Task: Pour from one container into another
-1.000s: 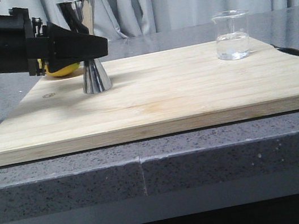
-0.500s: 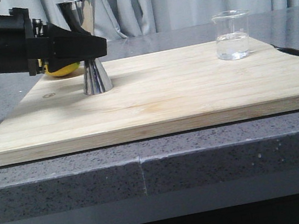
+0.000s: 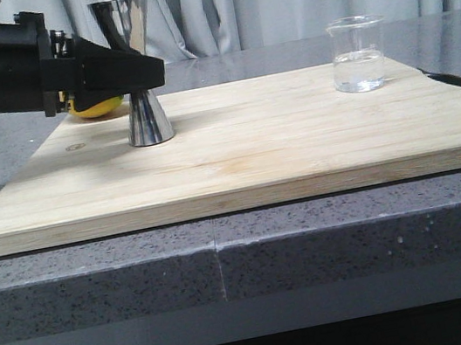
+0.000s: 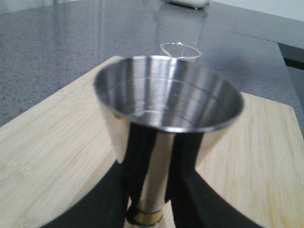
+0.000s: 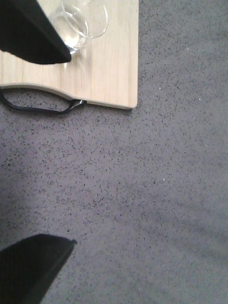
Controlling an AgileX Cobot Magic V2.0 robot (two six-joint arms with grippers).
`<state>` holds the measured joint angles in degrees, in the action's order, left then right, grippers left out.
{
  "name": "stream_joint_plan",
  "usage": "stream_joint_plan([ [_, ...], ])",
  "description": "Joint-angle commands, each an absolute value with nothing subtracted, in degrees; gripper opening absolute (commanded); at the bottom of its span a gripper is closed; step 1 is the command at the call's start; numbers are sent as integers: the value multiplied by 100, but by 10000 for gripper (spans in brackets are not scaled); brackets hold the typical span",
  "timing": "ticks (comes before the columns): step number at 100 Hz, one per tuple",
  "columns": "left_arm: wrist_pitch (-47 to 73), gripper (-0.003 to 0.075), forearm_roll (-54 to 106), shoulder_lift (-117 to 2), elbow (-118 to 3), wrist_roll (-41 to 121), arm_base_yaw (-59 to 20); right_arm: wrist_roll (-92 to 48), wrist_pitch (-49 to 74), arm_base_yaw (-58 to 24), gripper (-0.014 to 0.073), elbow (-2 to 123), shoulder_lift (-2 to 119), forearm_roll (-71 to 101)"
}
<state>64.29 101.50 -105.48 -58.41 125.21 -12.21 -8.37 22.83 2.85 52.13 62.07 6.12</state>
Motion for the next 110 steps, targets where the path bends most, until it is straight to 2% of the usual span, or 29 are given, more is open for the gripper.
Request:
stream_joint_plan([
  [1,6927,167,10537,-10300,-5998,12516,-1275,-892,1847,272,655,5362,6118,590],
  [70,7275,166,10537,-10287,-6008,12516,-1346,-892,1807,272,655,5362,6118,590],
  [110,7275,166,10443,-10287,-6677,12448,-1773,-892,1797,272,655,5362,6118,590],
])
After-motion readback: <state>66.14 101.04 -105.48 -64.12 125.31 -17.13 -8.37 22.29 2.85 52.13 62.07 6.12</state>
